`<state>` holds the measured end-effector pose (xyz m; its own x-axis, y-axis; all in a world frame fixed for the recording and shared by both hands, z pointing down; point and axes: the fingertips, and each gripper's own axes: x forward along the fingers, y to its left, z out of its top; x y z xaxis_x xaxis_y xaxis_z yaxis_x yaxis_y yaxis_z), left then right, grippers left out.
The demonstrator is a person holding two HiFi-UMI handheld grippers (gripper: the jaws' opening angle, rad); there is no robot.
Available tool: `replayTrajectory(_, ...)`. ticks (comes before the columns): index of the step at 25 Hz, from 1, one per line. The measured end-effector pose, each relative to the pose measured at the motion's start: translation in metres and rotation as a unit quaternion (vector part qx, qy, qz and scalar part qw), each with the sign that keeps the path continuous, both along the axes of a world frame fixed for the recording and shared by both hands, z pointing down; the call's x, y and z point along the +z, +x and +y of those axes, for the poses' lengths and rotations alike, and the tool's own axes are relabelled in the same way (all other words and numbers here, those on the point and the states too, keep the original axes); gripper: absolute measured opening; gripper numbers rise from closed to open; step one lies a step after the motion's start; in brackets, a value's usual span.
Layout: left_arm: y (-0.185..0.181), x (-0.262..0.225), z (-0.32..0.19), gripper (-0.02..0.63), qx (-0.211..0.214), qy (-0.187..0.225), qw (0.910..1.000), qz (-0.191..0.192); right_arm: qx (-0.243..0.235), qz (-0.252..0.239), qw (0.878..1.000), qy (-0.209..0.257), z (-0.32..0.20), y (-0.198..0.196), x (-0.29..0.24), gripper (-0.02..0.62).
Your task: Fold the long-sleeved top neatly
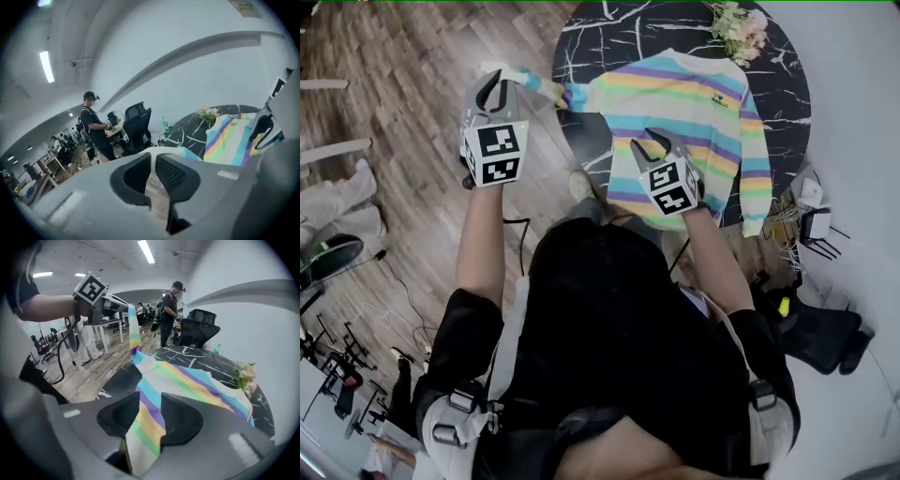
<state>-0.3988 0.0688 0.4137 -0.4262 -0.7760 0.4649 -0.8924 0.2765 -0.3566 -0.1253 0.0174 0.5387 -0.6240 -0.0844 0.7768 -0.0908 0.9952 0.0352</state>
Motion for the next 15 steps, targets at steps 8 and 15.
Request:
replayTrajectory(8,0.157,-0.016,-0.127,0.041,0.112,0.013,0.9932,-0.028,0.091,0.002,0.996,0.0,-0.071,0.149,-0.012,0.144)
replayTrajectory(15,0.293,0.023,-0.202,0.041,0.22,-0.039,0.9731,-0.056,0.145,-0.007,0.989,-0.004,-0.112,0.251,-0.02,0.143)
